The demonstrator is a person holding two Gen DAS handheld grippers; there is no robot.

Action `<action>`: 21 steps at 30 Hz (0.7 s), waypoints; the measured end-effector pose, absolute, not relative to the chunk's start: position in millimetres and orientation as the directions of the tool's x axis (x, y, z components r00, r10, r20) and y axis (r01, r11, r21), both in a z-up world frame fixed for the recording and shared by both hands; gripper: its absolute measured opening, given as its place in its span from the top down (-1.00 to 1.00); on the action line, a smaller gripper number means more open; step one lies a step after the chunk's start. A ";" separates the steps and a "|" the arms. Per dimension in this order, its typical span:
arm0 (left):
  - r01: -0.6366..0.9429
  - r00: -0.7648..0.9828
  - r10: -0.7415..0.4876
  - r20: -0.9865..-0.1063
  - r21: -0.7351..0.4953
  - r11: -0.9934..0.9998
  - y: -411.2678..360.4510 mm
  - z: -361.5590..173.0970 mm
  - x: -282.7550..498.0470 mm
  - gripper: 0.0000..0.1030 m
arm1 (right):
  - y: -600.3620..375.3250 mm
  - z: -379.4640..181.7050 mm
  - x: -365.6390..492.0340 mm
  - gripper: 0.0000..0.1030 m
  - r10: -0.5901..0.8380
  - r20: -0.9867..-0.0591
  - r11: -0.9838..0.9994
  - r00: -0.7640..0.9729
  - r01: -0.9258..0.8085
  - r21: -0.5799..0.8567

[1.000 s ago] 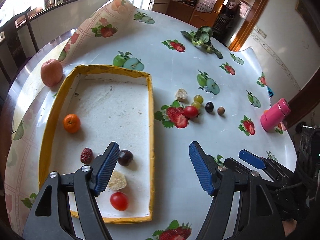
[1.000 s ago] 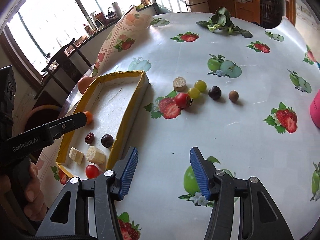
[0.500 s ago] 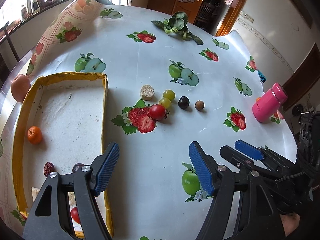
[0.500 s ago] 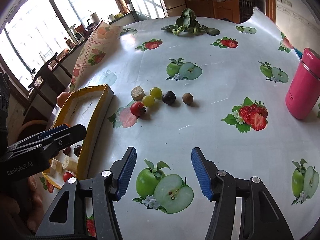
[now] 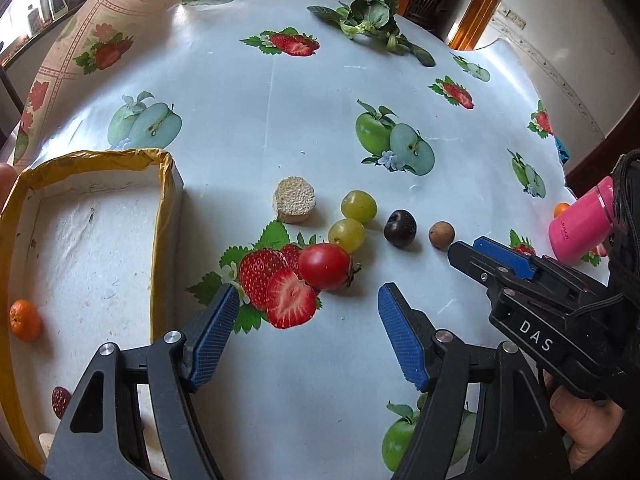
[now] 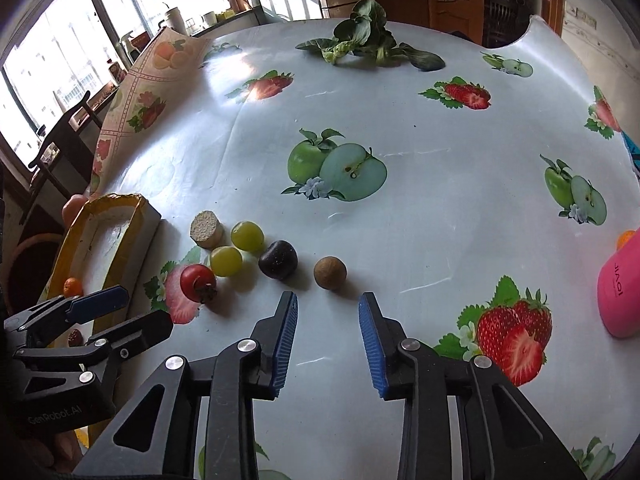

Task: Organize fruits
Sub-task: 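Grasp the red tomato with the left tool while the right tool grasps the brown round fruit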

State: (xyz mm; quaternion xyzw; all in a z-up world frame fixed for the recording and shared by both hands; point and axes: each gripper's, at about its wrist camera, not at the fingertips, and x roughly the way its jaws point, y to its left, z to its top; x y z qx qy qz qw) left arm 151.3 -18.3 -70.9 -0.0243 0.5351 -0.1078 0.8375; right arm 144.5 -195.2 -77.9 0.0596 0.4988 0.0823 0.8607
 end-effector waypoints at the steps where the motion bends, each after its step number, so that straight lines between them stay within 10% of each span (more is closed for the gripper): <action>1: 0.157 0.405 -0.198 -0.893 -0.145 0.977 -19.8 -73.2 154.3 -0.36 | -195.1 -80.3 147.2 0.36 0.202 -0.850 0.979 0.487 -0.082 0.185; 11: 0.223 0.377 -0.162 -0.912 -0.081 0.972 -41.6 -98.1 172.4 -0.04 | -194.3 -96.4 167.4 0.38 0.188 -0.857 0.982 0.479 -0.083 0.169; 14: 0.252 0.367 -0.186 -0.911 -0.095 0.963 -46.3 -96.9 172.5 0.37 | -193.1 -96.9 170.8 0.57 0.182 -0.860 0.983 0.477 -0.090 0.158; 21: 0.262 0.348 -0.246 -0.904 -0.159 0.952 -38.1 -88.0 158.3 0.38 | -197.7 -85.7 157.2 0.58 0.202 -0.845 0.979 0.495 -0.089 0.183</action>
